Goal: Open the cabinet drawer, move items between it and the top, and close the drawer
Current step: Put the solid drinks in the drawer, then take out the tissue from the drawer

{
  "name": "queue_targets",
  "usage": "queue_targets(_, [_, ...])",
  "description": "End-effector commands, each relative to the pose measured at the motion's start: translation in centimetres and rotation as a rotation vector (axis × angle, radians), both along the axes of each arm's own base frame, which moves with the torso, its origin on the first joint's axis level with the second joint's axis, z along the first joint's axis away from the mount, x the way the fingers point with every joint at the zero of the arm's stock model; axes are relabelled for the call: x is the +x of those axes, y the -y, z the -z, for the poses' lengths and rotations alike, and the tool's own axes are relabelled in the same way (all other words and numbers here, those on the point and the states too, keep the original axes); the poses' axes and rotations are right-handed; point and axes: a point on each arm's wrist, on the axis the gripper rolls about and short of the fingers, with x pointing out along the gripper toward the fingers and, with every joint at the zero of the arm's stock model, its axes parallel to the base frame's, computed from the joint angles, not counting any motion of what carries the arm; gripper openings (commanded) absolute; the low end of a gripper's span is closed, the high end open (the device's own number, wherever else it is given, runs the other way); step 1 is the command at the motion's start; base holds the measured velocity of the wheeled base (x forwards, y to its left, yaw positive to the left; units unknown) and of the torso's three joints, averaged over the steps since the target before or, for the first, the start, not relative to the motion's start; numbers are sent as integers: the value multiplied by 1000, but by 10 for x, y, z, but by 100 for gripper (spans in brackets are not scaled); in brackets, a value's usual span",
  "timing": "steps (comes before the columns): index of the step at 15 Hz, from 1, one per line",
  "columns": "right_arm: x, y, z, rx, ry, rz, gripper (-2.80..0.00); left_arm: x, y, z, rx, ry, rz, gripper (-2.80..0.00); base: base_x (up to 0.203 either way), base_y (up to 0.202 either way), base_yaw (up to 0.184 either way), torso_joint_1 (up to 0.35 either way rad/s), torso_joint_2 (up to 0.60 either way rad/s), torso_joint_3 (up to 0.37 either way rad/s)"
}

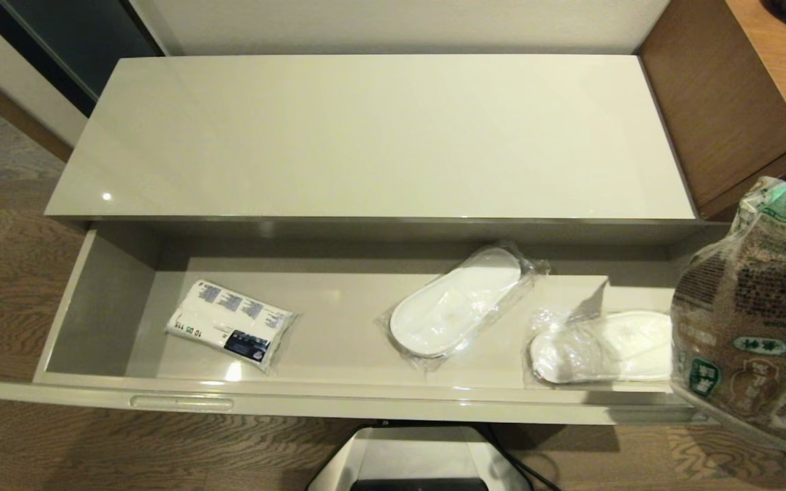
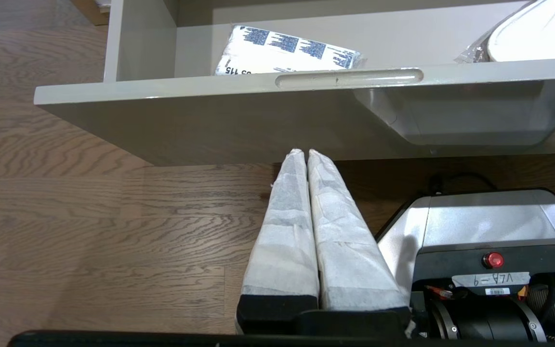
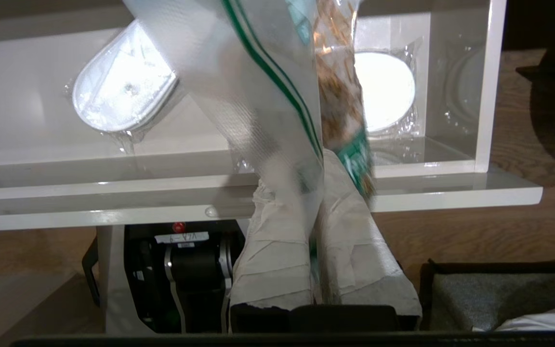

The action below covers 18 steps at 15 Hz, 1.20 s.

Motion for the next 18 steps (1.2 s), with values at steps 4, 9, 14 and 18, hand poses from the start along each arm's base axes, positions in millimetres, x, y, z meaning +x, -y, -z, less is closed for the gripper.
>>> queue_targets(4, [6,-4,27,46,-83,-25,-280,0,0,0,0,1,0,-280,0,0,0,0,0,0])
queue_targets(9, [17,-18,49,89,-121,-69,-280,0,0,0,0,1,0,-280,0,0,0,0,0,0])
queue_targets(14, [48,-44,75,133,-176,-77,-280,0,0,0,0,1,0,-280,0,0,0,0,0,0])
queue_targets(18, [53,-48,80,134,-197,-72,-280,0,0,0,0,1,0,-280,0,0,0,0,0,0])
